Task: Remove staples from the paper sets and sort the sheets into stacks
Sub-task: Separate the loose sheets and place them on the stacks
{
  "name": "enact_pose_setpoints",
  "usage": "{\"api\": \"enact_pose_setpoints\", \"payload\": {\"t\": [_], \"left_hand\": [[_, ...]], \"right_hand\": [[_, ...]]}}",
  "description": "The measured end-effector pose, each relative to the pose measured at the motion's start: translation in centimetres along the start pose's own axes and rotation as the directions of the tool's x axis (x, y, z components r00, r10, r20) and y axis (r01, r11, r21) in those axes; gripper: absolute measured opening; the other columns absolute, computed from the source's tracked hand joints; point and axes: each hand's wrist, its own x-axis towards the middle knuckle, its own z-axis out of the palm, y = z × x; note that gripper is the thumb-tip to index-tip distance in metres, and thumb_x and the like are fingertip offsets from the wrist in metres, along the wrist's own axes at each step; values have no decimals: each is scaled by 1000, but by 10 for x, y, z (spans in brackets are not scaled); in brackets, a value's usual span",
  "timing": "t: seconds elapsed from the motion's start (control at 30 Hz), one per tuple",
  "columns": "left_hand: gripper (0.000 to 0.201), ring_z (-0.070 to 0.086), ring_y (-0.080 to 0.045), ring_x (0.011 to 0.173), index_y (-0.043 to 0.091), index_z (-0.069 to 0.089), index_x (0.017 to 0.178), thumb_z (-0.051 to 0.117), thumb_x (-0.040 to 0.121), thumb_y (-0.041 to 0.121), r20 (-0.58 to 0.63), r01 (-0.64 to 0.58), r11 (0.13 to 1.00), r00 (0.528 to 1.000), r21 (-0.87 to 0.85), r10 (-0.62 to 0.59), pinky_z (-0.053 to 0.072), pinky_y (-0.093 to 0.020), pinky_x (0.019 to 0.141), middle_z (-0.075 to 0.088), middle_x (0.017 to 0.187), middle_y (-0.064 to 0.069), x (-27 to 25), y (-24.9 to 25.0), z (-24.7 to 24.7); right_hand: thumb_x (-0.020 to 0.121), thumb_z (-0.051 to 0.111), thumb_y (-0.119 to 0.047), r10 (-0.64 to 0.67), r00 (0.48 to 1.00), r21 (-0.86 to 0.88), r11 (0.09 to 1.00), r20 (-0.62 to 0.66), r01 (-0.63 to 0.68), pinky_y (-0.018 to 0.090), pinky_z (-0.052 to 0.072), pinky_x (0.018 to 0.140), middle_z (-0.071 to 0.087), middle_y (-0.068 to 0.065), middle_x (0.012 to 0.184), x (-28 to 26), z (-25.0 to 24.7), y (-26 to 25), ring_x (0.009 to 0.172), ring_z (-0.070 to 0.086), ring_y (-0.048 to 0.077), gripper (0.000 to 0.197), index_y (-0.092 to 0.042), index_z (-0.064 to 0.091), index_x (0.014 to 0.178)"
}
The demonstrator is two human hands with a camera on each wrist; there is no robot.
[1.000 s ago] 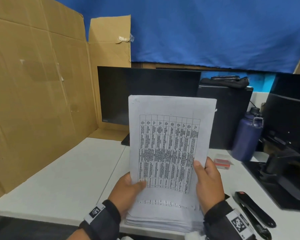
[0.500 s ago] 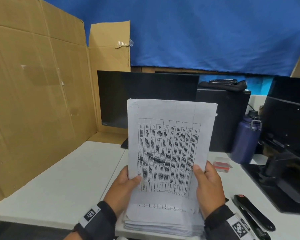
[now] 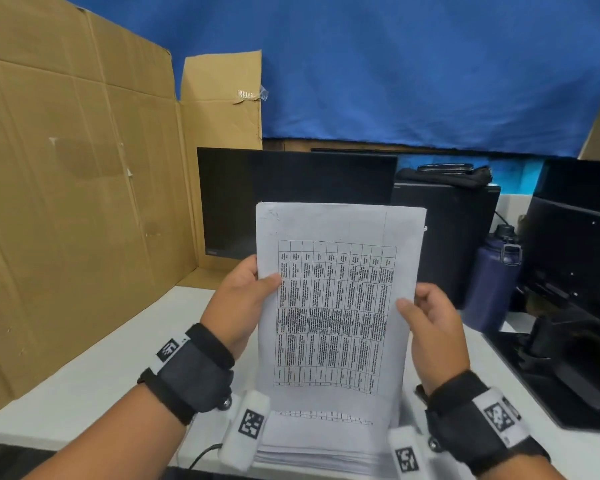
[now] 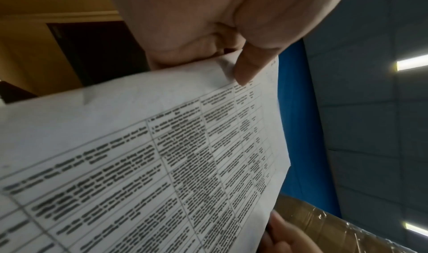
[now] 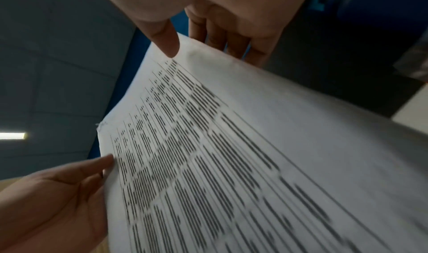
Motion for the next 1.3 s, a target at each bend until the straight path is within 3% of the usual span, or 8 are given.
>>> {"api": "enact_pose_setpoints", "payload": {"t": [0.23,0.67,0.83,0.93,1.03,1.13,1.2,1.3], "left_hand": [[27,75,-27,106,17,72,115,53,103,3,-72,27,1000,997,-2,-27,55,-54,100,78,115,-5,-4,2,8],[24,74,-24,101,20,72,102,50,105,30,-238,73,989,970,128,-41,57,-53,97,80,101,4,-13,-12,21],[27,73,-23,98,28,71,101,50,96,44,-282,14,966,957,260,62,58,-52,93,78,101,6,-18,-8,19],[24,70,-28,90,19,70,101,50,105,31,-294,-69,915,935,399,198,59,-45,85,76,99,-6,-27,8,7],[22,64,-30,79,21,71,95,53,106,27,-325,-48,906,924,421,200,55,-41,78,74,99,-17,-39,27,-20],[19,72,-42,96,28,75,94,58,100,33,-356,49,921,929,386,100,56,-59,93,78,98,-13,-52,30,-50],[19,73,-43,97,30,76,94,59,94,37,-355,114,913,934,391,35,57,-64,90,80,93,-7,-58,23,-58],[24,74,-30,79,23,75,92,55,103,31,-267,163,826,964,539,-16,60,-45,75,79,79,-1,-64,10,-51]], "right_hand": [[97,55,-7,-64,997,-2,998,-30,64,47,53,83,71,14,99,34,5,-38,89,67,25,11,-16,59,94],[92,49,-35,-138,984,-104,987,-116,126,56,52,91,67,0,100,22,21,-30,97,66,22,4,-38,50,91],[98,53,-23,-152,988,-100,984,-39,148,52,54,88,69,6,101,18,18,-40,96,67,25,5,-27,53,94],[100,58,-15,-117,991,-44,992,65,120,31,55,69,72,6,99,11,-3,-45,90,69,18,8,-23,56,100],[89,69,-34,28,996,-238,971,87,-6,38,53,86,69,-6,108,4,-48,-18,107,65,16,15,-33,60,101],[87,73,-37,352,936,-684,686,12,-249,42,42,105,61,-1,127,-4,-101,25,123,56,27,24,-35,62,108],[85,71,-50,524,850,-841,439,-48,-318,45,40,108,55,9,141,-13,-125,51,130,50,31,60,-25,53,136],[74,55,-79,560,822,-915,271,-102,-299,49,39,109,49,11,148,-15,-130,69,134,45,36,89,-24,46,143]]}}
